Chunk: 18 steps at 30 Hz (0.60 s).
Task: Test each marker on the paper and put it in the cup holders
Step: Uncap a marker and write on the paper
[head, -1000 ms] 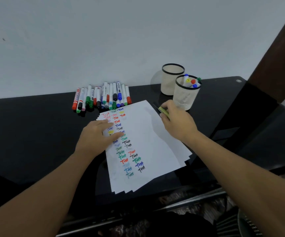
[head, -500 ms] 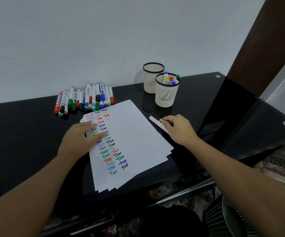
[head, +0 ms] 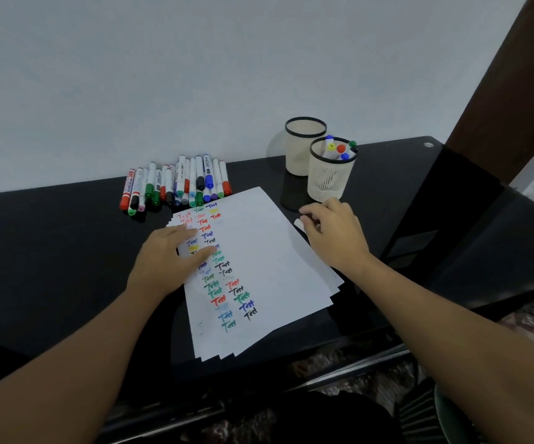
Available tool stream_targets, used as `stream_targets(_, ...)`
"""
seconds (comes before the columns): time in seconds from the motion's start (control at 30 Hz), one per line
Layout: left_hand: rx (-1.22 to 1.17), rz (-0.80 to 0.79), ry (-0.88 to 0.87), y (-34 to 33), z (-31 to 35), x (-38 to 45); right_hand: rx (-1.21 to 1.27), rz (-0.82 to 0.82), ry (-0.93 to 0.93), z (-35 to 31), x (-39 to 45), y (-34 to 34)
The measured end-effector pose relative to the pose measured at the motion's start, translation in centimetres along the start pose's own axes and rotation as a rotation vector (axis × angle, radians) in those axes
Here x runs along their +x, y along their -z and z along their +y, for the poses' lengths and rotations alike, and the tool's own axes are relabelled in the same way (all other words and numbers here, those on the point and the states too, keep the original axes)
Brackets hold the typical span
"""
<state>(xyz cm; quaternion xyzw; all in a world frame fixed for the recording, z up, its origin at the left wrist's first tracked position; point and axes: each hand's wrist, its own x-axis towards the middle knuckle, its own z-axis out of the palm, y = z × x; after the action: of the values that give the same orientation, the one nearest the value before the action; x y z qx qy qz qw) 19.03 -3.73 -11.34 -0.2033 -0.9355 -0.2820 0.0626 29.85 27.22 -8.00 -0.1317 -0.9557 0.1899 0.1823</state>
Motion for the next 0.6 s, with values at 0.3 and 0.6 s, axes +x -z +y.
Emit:
stream_targets(0.3,-0.044,0.060,0.019,-0.2,-0.5,0.3,-0.033,-0.157,0.190,-7.3,5.5,-4.4)
stream_targets(0.6,-0.029,0.070,0.004,-0.4,-0.9,0.9,-0.189,-0.355,0.209,-9.7,11.0,-8.5)
